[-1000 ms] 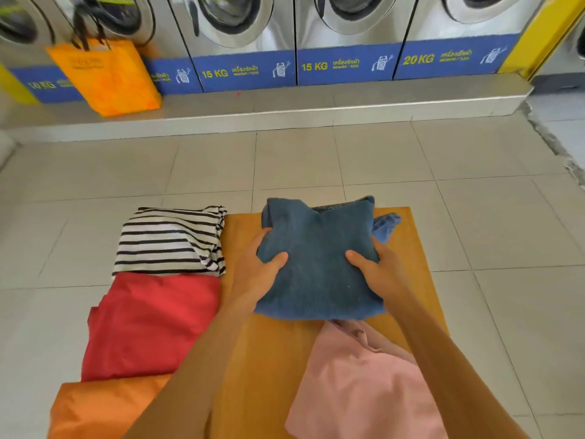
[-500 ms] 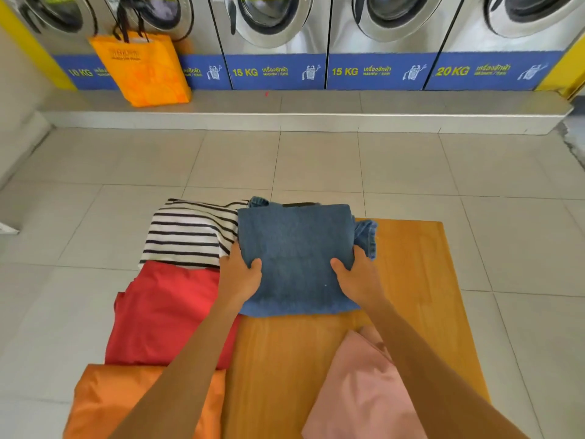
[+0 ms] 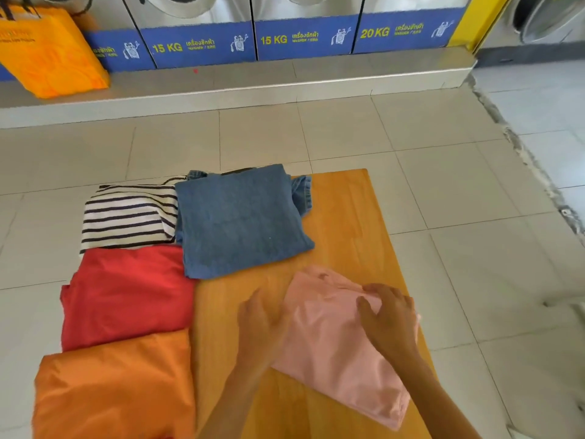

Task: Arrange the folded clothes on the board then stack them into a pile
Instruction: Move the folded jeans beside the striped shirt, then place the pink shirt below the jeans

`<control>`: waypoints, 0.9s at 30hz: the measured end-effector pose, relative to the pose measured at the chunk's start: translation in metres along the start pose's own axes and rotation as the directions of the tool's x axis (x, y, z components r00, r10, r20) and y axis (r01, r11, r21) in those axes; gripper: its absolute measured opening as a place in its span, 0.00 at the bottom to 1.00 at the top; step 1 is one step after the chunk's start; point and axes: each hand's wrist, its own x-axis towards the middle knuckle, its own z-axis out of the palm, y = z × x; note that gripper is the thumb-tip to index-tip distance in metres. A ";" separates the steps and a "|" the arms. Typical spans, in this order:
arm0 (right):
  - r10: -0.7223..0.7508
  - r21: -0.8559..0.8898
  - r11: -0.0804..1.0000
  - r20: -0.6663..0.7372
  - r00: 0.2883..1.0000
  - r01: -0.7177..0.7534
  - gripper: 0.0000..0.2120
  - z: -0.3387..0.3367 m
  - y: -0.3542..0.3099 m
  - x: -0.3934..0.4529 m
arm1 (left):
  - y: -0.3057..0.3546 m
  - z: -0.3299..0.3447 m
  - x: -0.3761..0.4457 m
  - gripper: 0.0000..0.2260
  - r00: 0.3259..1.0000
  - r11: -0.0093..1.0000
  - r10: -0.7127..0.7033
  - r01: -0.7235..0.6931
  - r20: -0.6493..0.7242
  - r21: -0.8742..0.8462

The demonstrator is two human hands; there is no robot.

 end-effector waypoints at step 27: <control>-0.157 0.429 0.902 0.220 0.963 0.049 0.32 0.020 -0.042 -0.094 | -0.061 -0.068 -0.086 0.22 0.991 0.949 -0.062 0.021 -0.122 -0.313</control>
